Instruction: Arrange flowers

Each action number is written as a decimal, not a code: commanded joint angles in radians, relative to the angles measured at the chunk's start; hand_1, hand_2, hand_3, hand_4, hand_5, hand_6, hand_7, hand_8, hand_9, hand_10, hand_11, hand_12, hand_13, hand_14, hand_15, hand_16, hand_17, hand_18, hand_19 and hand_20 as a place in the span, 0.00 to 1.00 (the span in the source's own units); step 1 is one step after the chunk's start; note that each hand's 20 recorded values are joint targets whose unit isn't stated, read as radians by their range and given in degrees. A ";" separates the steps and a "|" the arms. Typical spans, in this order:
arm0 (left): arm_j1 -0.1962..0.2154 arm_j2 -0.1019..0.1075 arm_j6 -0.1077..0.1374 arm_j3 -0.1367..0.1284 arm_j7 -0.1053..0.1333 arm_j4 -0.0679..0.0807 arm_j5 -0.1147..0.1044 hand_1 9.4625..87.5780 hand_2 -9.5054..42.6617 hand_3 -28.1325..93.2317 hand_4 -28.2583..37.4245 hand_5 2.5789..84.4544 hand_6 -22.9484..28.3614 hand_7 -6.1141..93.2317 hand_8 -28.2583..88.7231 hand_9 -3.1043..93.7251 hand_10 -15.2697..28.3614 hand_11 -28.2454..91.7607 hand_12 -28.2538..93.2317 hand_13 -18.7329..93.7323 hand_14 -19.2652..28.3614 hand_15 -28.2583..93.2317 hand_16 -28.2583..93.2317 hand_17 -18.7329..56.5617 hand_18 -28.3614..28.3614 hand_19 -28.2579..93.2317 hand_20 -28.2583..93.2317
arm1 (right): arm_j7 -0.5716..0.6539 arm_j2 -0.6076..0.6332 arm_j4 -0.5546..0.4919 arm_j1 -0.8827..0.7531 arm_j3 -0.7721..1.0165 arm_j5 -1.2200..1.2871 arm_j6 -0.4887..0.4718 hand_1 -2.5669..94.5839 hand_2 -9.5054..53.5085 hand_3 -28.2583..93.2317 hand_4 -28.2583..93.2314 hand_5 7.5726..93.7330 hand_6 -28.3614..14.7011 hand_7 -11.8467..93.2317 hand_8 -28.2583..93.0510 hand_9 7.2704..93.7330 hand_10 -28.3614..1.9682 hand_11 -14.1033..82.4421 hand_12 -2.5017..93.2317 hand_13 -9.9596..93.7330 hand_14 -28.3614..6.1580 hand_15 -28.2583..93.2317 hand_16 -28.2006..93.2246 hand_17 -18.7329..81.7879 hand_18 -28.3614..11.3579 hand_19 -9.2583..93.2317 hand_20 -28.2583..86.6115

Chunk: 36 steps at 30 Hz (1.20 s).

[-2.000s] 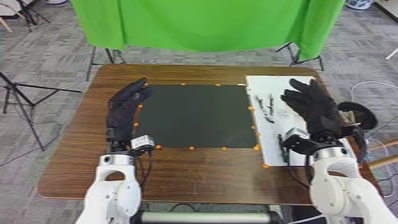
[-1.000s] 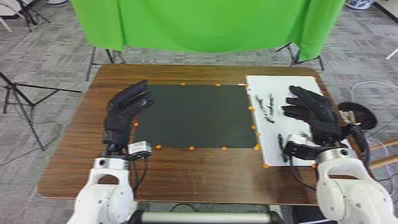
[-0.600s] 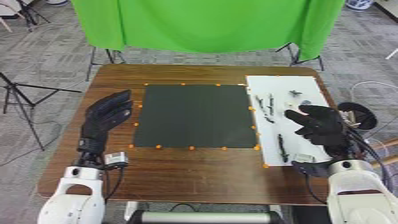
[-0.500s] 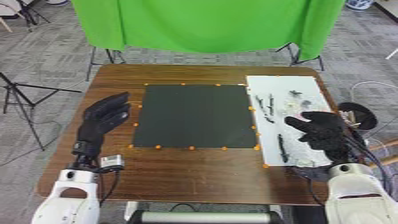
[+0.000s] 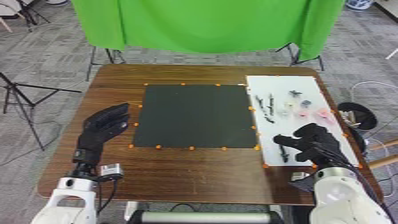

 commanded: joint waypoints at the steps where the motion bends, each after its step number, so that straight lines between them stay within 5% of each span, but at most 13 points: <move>1: 0.028 0.000 0.008 0.020 -0.017 -0.003 0.003 0.41 0.00 0.72 0.22 0.54 0.46 0.24 0.18 0.42 0.60 0.43 0.38 0.49 0.74 0.43 0.25 0.43 0.83 0.47 0.41 | 0.080 0.046 0.009 0.094 -0.057 -0.026 -0.122 0.33 0.00 0.72 0.02 0.63 0.50 0.21 0.18 0.80 0.35 0.28 0.21 0.96 0.59 0.49 0.43 0.80 0.48 0.85 0.56; 7: 0.030 -0.009 -0.010 0.030 -0.021 -0.001 0.013 0.41 0.00 0.72 0.22 0.55 0.46 0.24 0.18 0.42 0.60 0.43 0.37 0.49 0.74 0.43 0.24 0.43 0.82 0.47 0.41 | 0.148 0.098 0.073 0.185 -0.143 -0.016 -0.189 0.33 0.00 0.71 0.03 0.64 0.49 0.20 0.18 0.81 0.35 0.27 0.20 0.97 0.60 0.48 0.43 0.81 0.49 0.87 0.53; 9: 0.033 0.004 0.000 0.035 -0.020 -0.001 0.006 0.41 0.00 0.73 0.22 0.55 0.47 0.24 0.18 0.42 0.60 0.43 0.37 0.49 0.74 0.43 0.24 0.43 0.82 0.47 0.41 | 0.152 0.118 0.082 0.198 -0.157 -0.014 -0.199 0.34 0.00 0.71 0.03 0.64 0.49 0.20 0.18 0.81 0.35 0.27 0.20 0.97 0.61 0.48 0.43 0.81 0.50 0.87 0.53; 26: 0.035 0.009 -0.008 0.033 -0.032 -0.003 0.003 0.40 0.00 0.73 0.21 0.55 0.47 0.24 0.18 0.42 0.60 0.43 0.37 0.49 0.74 0.43 0.24 0.43 0.81 0.46 0.41 | 0.248 0.093 0.082 0.230 -0.217 0.069 -0.357 0.43 0.00 0.71 0.06 0.68 0.51 0.22 0.18 0.90 0.41 0.30 0.21 1.00 0.68 0.52 0.43 0.86 0.57 0.91 0.49; 36: 0.023 0.002 -0.015 0.043 -0.034 0.004 0.007 0.39 0.00 0.74 0.21 0.55 0.47 0.24 0.18 0.42 0.60 0.43 0.37 0.48 0.74 0.43 0.24 0.42 0.81 0.46 0.41 | 0.257 0.031 0.102 0.198 -0.228 0.094 -0.336 0.48 0.00 0.73 0.11 0.72 0.50 0.23 0.18 0.96 0.45 0.34 0.22 1.00 0.71 0.58 0.39 0.90 0.62 0.91 0.46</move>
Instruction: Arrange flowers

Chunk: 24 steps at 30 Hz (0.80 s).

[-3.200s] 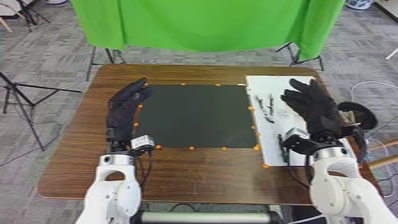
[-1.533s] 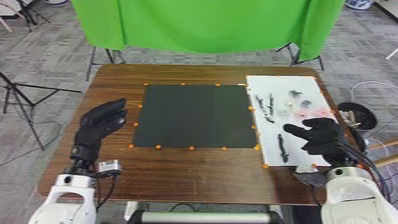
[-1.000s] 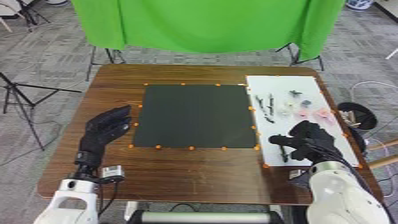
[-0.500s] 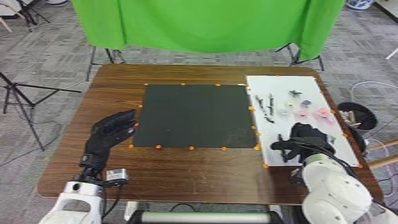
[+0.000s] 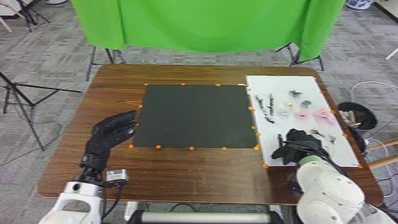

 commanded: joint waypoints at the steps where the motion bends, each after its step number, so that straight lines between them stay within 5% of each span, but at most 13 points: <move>1: 0.000 -0.005 -0.014 0.011 -0.012 0.004 0.003 0.39 0.00 0.74 0.21 0.55 0.47 0.24 0.18 0.42 0.60 0.43 0.37 0.48 0.74 0.43 0.24 0.42 0.81 0.46 0.41 | 0.019 -0.056 0.027 -0.055 -0.017 0.036 0.002 0.49 0.00 0.73 0.11 0.73 0.50 0.23 0.19 0.96 0.45 0.34 0.22 1.00 0.71 0.58 0.38 0.90 0.62 0.91 0.45; 7: -0.003 -0.005 -0.015 0.008 -0.013 0.005 0.003 0.39 0.00 0.74 0.21 0.54 0.47 0.24 0.18 0.42 0.60 0.42 0.38 0.48 0.75 0.43 0.25 0.42 0.81 0.46 0.41 | 0.021 -0.082 0.039 -0.091 -0.009 0.048 0.019 0.52 0.00 0.74 0.12 0.75 0.50 0.24 0.19 0.98 0.46 0.36 0.23 1.00 0.72 0.60 0.37 0.92 0.63 0.90 0.45; 13: -0.005 -0.010 -0.020 0.013 -0.013 0.005 0.005 0.39 0.00 0.74 0.21 0.54 0.47 0.23 0.18 0.42 0.60 0.42 0.38 0.48 0.75 0.43 0.24 0.42 0.81 0.46 0.41 | 0.021 -0.103 0.057 -0.117 -0.002 0.082 0.037 0.63 0.00 0.67 0.15 0.76 0.48 0.23 0.35 0.99 0.49 0.33 0.29 1.00 0.73 0.61 0.35 0.93 0.65 0.88 0.46; 24: -0.007 -0.015 -0.018 0.014 -0.010 0.003 0.008 0.39 0.00 0.74 0.21 0.54 0.46 0.23 0.18 0.42 0.60 0.42 0.38 0.48 0.74 0.43 0.25 0.42 0.81 0.46 0.41 | -0.006 -0.111 0.107 -0.127 -0.034 0.038 0.110 0.69 0.00 0.61 0.19 0.80 0.49 0.24 0.40 1.00 0.54 0.36 0.31 1.00 0.75 0.65 0.34 0.95 0.65 0.86 0.50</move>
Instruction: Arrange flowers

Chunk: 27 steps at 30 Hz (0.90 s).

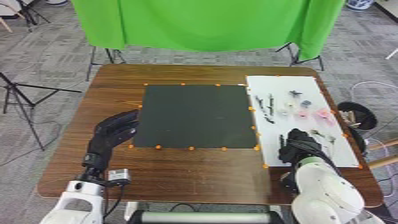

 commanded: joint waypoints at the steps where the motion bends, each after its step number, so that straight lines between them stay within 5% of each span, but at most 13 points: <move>1: 0.005 -0.013 -0.009 0.004 -0.007 0.000 0.006 0.39 0.00 0.74 0.21 0.54 0.46 0.23 0.18 0.42 0.60 0.42 0.38 0.48 0.74 0.43 0.25 0.42 0.81 0.46 0.41 | -0.006 -0.018 0.106 -0.089 -0.079 0.011 -0.012 0.69 0.00 0.62 0.20 0.80 0.49 0.25 0.40 1.00 0.54 0.36 0.31 1.00 0.76 0.65 0.34 0.95 0.65 0.86 0.51; 12: 0.005 -0.025 -0.021 0.002 -0.013 0.000 0.009 0.39 0.00 0.74 0.21 0.53 0.46 0.23 0.18 0.41 0.59 0.42 0.38 0.48 0.74 0.43 0.25 0.41 0.81 0.45 0.41 | -0.028 0.001 0.144 -0.103 -0.127 -0.068 -0.006 0.66 0.00 0.70 0.25 0.75 0.57 0.39 0.46 1.00 0.58 0.39 0.40 1.00 0.80 0.68 0.36 0.95 0.65 0.85 0.63; 18: 0.004 -0.026 -0.024 0.002 -0.013 0.000 0.008 0.39 0.00 0.74 0.22 0.53 0.46 0.23 0.18 0.41 0.59 0.42 0.38 0.48 0.74 0.43 0.25 0.41 0.80 0.45 0.41 | -0.044 0.006 0.152 -0.098 -0.142 -0.114 0.020 0.60 0.00 0.75 0.35 0.65 0.58 0.58 0.43 0.96 0.51 0.47 0.44 1.00 0.79 0.70 0.42 0.89 0.57 0.97 0.65; 27: 0.002 -0.025 -0.024 0.002 -0.014 0.002 0.003 0.39 0.00 0.74 0.23 0.53 0.47 0.23 0.18 0.41 0.60 0.42 0.38 0.48 0.74 0.43 0.25 0.41 0.81 0.45 0.41 | -0.068 0.017 0.133 -0.098 -0.112 -0.072 0.085 0.59 0.00 0.75 0.42 0.65 0.55 0.63 0.41 0.92 0.51 0.55 0.44 1.00 0.78 0.73 0.45 0.88 0.54 1.00 0.65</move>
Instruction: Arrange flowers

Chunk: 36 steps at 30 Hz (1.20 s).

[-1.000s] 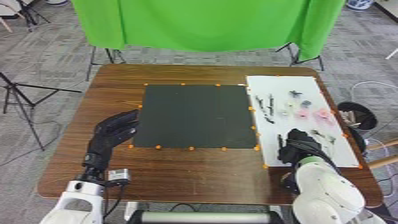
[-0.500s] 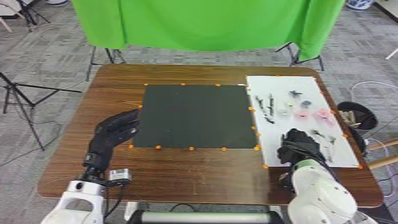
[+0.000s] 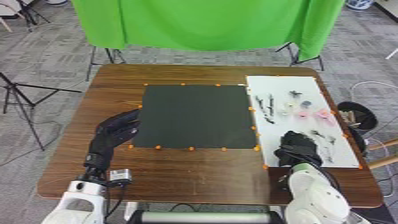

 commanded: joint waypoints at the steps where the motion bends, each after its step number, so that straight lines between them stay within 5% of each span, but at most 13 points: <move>1: 0.004 -0.007 -0.010 0.002 -0.011 0.002 -0.001 0.39 0.00 0.74 0.23 0.53 0.47 0.23 0.18 0.41 0.60 0.42 0.38 0.48 0.74 0.43 0.25 0.41 0.81 0.45 0.41 | -0.014 0.003 0.054 -0.096 -0.030 0.090 -0.004 0.59 0.00 0.75 0.42 0.65 0.55 0.63 0.40 0.92 0.51 0.55 0.44 1.00 0.78 0.73 0.45 0.88 0.54 1.00 0.65; 22: -0.002 0.003 -0.007 0.004 -0.010 0.005 -0.011 0.39 0.00 0.74 0.23 0.53 0.47 0.23 0.18 0.41 0.60 0.42 0.38 0.47 0.74 0.43 0.25 0.41 0.80 0.45 0.41 | -0.070 0.047 -0.137 -0.059 0.094 0.093 0.100 0.60 0.00 0.74 0.43 0.67 0.52 0.62 0.40 0.93 0.49 0.53 0.45 1.00 0.78 0.74 0.44 0.89 0.54 1.00 0.65; 36: 0.014 0.052 0.022 -0.023 -0.013 0.014 -0.043 0.39 0.00 0.74 0.23 0.53 0.47 0.23 0.18 0.41 0.60 0.43 0.38 0.47 0.74 0.43 0.24 0.40 0.80 0.45 0.41 | -0.114 0.022 -0.083 0.235 -0.080 0.380 0.196 0.61 0.00 0.74 0.44 0.68 0.50 0.62 0.40 0.94 0.48 0.53 0.44 1.00 0.78 0.74 0.43 0.90 0.55 1.00 0.64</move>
